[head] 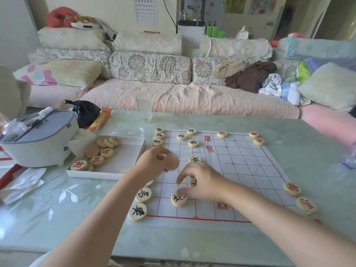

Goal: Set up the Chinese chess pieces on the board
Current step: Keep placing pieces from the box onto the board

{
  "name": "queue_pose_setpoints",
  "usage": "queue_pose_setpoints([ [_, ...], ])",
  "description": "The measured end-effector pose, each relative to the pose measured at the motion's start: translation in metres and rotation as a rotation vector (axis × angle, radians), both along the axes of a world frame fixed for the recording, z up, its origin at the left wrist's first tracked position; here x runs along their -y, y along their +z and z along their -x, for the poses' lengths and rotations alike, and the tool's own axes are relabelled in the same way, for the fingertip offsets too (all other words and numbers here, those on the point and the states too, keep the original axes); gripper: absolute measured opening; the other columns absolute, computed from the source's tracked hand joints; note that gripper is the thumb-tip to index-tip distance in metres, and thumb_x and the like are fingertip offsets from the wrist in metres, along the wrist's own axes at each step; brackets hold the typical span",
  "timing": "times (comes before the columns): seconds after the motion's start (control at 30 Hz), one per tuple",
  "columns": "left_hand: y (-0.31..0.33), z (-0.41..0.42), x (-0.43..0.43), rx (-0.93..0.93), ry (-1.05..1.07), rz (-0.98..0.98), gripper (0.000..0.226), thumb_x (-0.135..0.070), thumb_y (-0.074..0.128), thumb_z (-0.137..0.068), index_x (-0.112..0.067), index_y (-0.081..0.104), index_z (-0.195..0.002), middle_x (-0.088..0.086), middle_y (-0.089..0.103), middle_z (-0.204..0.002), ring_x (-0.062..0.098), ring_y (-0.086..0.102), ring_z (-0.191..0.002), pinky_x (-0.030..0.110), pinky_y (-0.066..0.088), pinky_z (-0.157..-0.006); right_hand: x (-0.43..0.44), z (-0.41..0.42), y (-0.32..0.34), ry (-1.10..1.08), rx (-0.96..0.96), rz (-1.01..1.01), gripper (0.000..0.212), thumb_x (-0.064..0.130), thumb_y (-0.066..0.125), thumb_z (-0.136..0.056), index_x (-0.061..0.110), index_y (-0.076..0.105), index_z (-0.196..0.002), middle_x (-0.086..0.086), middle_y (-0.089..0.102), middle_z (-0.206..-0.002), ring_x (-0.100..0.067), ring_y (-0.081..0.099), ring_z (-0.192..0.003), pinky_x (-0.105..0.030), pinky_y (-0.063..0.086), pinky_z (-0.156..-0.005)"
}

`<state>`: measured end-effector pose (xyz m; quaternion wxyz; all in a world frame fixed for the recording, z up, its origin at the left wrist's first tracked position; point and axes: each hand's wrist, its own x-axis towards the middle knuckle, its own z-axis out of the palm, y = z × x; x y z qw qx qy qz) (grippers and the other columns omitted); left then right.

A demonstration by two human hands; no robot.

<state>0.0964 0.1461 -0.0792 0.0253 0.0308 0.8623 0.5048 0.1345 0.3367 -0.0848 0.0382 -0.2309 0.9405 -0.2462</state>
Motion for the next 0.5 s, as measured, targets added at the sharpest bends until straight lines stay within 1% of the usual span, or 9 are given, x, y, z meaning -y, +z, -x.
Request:
queue_pose_setpoints([
  [0.07, 0.003, -0.004, -0.004, 0.017, -0.008, -0.073, 0.018, -0.013, 0.064, -0.087, -0.016, 0.062, -0.104, 0.002, 0.073, -0.08, 0.015, 0.066, -0.063, 0.02, 0.044, -0.055, -0.004, 0.005, 0.007, -0.133, 0.0, 0.181, 0.02, 0.039, 0.074, -0.084, 0.034, 0.064, -0.1, 0.014, 0.06, -0.103, -0.008, 0.055, -0.086, -0.023, 0.044, -0.078],
  [0.1, 0.004, -0.006, -0.007, 0.03, -0.006, -0.106, 0.017, -0.014, 0.065, -0.086, -0.015, 0.062, -0.103, 0.003, 0.072, -0.079, 0.016, 0.067, -0.064, 0.019, 0.045, -0.054, -0.007, 0.007, 0.008, -0.182, -0.02, 0.236, 0.023, 0.036, 0.075, -0.085, 0.033, 0.062, -0.103, 0.014, 0.06, -0.104, -0.01, 0.057, -0.083, -0.022, 0.045, -0.075],
  [0.17, 0.006, -0.009, -0.014, 0.078, 0.001, -0.189, 0.016, -0.014, 0.069, -0.085, -0.013, 0.061, -0.099, 0.006, 0.071, -0.079, 0.018, 0.069, -0.067, 0.019, 0.048, -0.055, -0.012, 0.007, 0.01, -0.22, -0.013, 0.308, 0.035, 0.034, 0.078, -0.082, 0.033, 0.057, -0.11, 0.016, 0.058, -0.107, -0.012, 0.06, -0.08, -0.014, 0.045, -0.069],
  [0.2, 0.007, -0.01, -0.018, 0.111, -0.003, -0.242, 0.018, -0.012, 0.07, -0.084, -0.011, 0.06, -0.098, 0.007, 0.07, -0.08, 0.02, 0.069, -0.068, 0.021, 0.051, -0.056, -0.013, 0.006, 0.01, -0.216, 0.007, 0.338, 0.041, 0.034, 0.081, -0.08, 0.033, 0.057, -0.113, 0.017, 0.057, -0.108, -0.009, 0.059, -0.078, -0.01, 0.044, -0.066],
  [0.27, 0.007, -0.012, -0.028, 0.178, -0.021, -0.329, 0.022, -0.011, 0.074, -0.081, -0.007, 0.06, -0.097, 0.01, 0.069, -0.082, 0.023, 0.07, -0.068, 0.027, 0.056, -0.061, -0.014, 0.002, 0.011, -0.202, 0.028, 0.385, 0.045, 0.031, 0.085, -0.076, 0.032, 0.058, -0.112, 0.018, 0.058, -0.104, 0.001, 0.057, -0.073, -0.006, 0.042, -0.063],
  [0.33, 0.005, -0.014, -0.04, 0.217, -0.021, -0.379, 0.024, -0.011, 0.075, -0.079, -0.005, 0.06, -0.096, 0.012, 0.069, -0.084, 0.024, 0.068, -0.066, 0.031, 0.059, -0.068, -0.014, 0.001, 0.01, -0.218, -0.011, 0.397, 0.044, 0.027, 0.087, -0.073, 0.029, 0.062, -0.109, 0.017, 0.058, -0.103, 0.008, 0.055, -0.078, -0.005, 0.04, -0.064],
  [0.4, 0.005, -0.016, -0.051, 0.226, 0.01, -0.404, 0.019, -0.009, 0.073, -0.081, -0.005, 0.061, -0.095, 0.013, 0.069, -0.085, 0.023, 0.067, -0.063, 0.032, 0.06, -0.069, -0.017, 0.001, 0.01, -0.249, -0.053, 0.384, 0.041, 0.025, 0.085, -0.074, 0.027, 0.065, -0.109, 0.012, 0.057, -0.109, 0.003, 0.056, -0.089, -0.008, 0.041, -0.068],
  [0.43, 0.005, -0.016, -0.056, 0.222, 0.021, -0.407, 0.016, -0.008, 0.072, -0.081, -0.006, 0.061, -0.093, 0.012, 0.069, -0.085, 0.023, 0.066, -0.061, 0.032, 0.06, -0.068, -0.02, 0.001, 0.011, -0.255, -0.062, 0.37, 0.037, 0.025, 0.083, -0.075, 0.026, 0.066, -0.108, 0.01, 0.057, -0.109, -0.003, 0.056, -0.093, -0.012, 0.042, -0.07],
  [0.5, 0.006, -0.017, -0.065, 0.204, 0.017, -0.402, 0.012, -0.007, 0.07, -0.083, -0.008, 0.061, -0.09, 0.011, 0.069, -0.083, 0.021, 0.067, -0.062, 0.03, 0.059, -0.066, -0.026, -0.001, 0.014, -0.25, -0.081, 0.319, 0.028, 0.026, 0.079, -0.078, 0.021, 0.065, -0.102, 0.005, 0.057, -0.107, -0.012, 0.057, -0.094, -0.026, 0.047, -0.074],
])
